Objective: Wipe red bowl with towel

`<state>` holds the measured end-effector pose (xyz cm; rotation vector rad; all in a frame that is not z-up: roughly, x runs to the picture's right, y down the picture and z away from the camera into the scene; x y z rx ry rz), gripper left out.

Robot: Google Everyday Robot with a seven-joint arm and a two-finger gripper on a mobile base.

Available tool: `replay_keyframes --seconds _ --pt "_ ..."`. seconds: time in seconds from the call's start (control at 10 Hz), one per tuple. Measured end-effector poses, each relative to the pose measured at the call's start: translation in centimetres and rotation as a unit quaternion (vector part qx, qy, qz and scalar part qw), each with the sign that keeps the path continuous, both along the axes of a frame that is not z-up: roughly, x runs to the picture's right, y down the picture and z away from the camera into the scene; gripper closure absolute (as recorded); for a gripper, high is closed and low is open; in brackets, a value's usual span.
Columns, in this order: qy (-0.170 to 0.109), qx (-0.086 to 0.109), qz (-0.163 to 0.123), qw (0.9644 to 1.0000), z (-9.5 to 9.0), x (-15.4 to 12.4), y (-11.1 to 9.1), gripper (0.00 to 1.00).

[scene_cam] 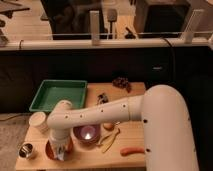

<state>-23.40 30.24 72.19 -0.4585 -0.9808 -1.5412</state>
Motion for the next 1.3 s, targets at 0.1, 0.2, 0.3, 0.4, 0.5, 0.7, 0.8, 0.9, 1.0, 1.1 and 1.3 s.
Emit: replay_keyframes --seconds 0.1,0.2,0.3,0.4,0.5,0.7,0.8,0.9,1.0,1.1,1.3 --pt "0.015 0.001 0.009 0.9998 0.4 1.4 -0.3 1.0" --pt "0.026 0.004 0.018 0.9995 0.7 2.3 -0.8 1.0" --pt "0.035 0.01 0.028 0.999 1.2 2.9 -1.5 1.0" --pt "0.041 0.017 0.035 0.9984 1.7 3.2 -2.2 1.0" --pt "0.045 0.025 0.044 0.9977 2.3 3.4 -3.1 1.0" --pt "0.044 0.039 0.053 0.9969 3.0 3.0 -4.1 1.0" --pt "0.039 0.05 0.057 0.9964 3.5 1.8 -5.1 1.0" --pt "0.034 0.058 0.059 0.996 3.7 0.9 -5.6 1.0" --pt "0.028 0.061 0.058 0.996 3.8 0.4 -5.9 1.0" --pt "0.016 0.063 0.054 0.9964 3.8 -0.4 -6.0 1.0" --pt "-0.016 0.057 0.041 0.9974 3.3 -3.3 -5.2 1.0"
